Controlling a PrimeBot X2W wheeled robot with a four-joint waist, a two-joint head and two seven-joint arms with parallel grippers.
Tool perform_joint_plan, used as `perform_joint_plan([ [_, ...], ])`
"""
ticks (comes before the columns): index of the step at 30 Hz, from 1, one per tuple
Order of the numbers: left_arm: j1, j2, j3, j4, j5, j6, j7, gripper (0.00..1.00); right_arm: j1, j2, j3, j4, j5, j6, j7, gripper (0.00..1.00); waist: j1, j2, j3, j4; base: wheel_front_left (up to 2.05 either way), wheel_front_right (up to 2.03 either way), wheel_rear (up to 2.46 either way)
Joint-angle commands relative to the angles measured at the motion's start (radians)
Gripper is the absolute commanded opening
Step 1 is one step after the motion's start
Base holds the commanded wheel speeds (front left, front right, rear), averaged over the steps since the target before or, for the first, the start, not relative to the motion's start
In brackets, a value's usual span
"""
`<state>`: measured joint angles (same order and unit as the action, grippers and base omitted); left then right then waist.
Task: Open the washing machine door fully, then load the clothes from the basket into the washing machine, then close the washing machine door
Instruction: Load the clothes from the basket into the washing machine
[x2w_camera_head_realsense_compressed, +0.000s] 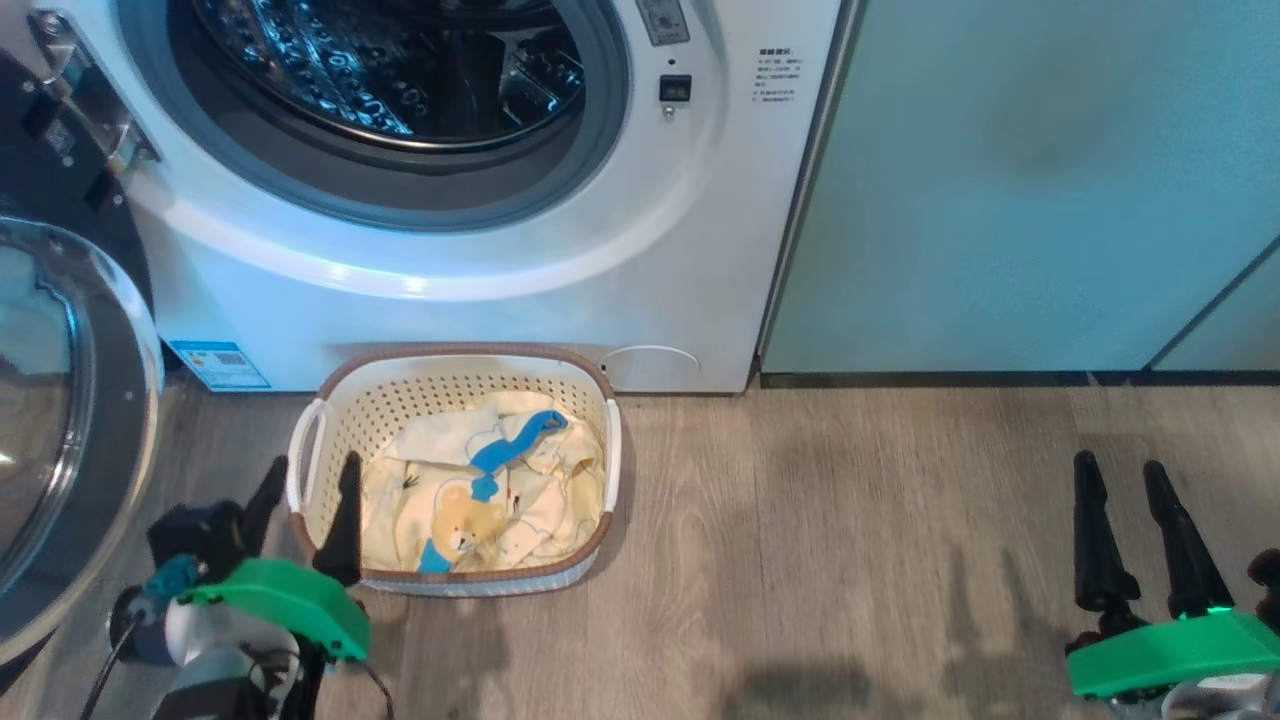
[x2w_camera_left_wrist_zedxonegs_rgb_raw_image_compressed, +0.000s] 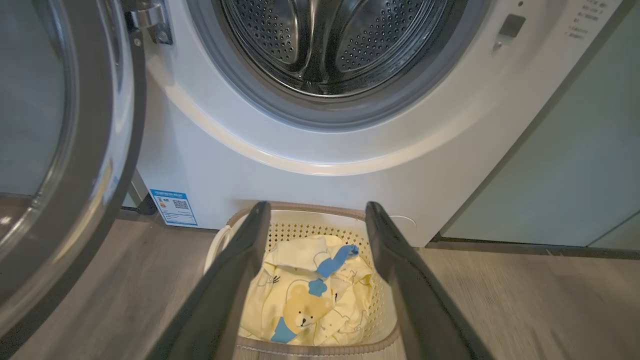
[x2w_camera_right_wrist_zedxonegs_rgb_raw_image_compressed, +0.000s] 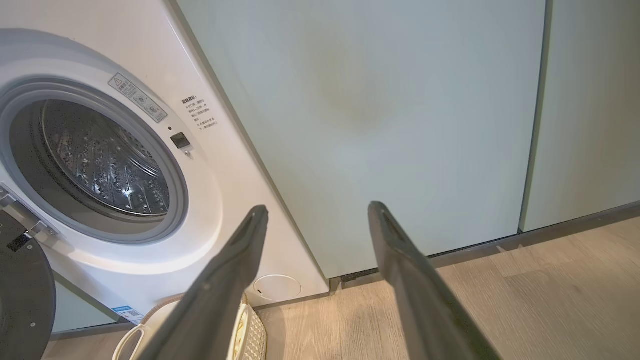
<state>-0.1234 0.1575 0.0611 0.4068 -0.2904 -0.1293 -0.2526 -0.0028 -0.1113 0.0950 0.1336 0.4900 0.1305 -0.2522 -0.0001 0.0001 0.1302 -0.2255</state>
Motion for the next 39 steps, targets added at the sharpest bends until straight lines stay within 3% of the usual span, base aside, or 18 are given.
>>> perform_joint_plan([
  [1, -0.024, 0.029, 0.024, -0.014, 0.004, -0.001, -0.009, 1.00, -0.013, -0.022, 0.021, -0.033, -0.004, 0.000, -0.010, 1.00, 0.0001, -0.0001, 0.009, -0.006, 0.00, 0.00, 0.00],
  [8, -0.118, 0.080, -0.065, 0.129, -0.013, -0.001, -0.009, 1.00, -0.034, -0.016, 0.023, -0.040, 0.001, 0.000, -0.010, 1.00, 0.0001, -0.0001, 0.088, -0.038, 0.00, 0.00, 0.00],
  [19, -0.394, 0.189, -0.274, 0.413, -0.032, -0.001, 0.010, 1.00, -0.107, 0.002, 0.030, -0.053, 0.010, 0.000, -0.010, 1.00, 0.0001, -0.0001, 0.289, -0.115, 0.00, 0.00, 0.00],
  [33, -0.698, 0.273, -0.415, 0.698, 0.007, 0.000, 0.091, 1.00, -0.203, 0.014, 0.035, -0.078, 0.011, 0.000, -0.010, 1.00, 0.0001, -0.0001, 0.514, -0.156, 0.00, 0.00, 0.00],
  [39, -0.798, 0.296, -0.459, 0.790, 0.060, 0.043, 0.123, 1.00, -0.226, 0.017, 0.031, -0.086, 0.012, 0.000, -0.010, 1.00, 0.0001, -0.0001, 0.590, -0.157, 0.00, 0.00, 0.00],
])
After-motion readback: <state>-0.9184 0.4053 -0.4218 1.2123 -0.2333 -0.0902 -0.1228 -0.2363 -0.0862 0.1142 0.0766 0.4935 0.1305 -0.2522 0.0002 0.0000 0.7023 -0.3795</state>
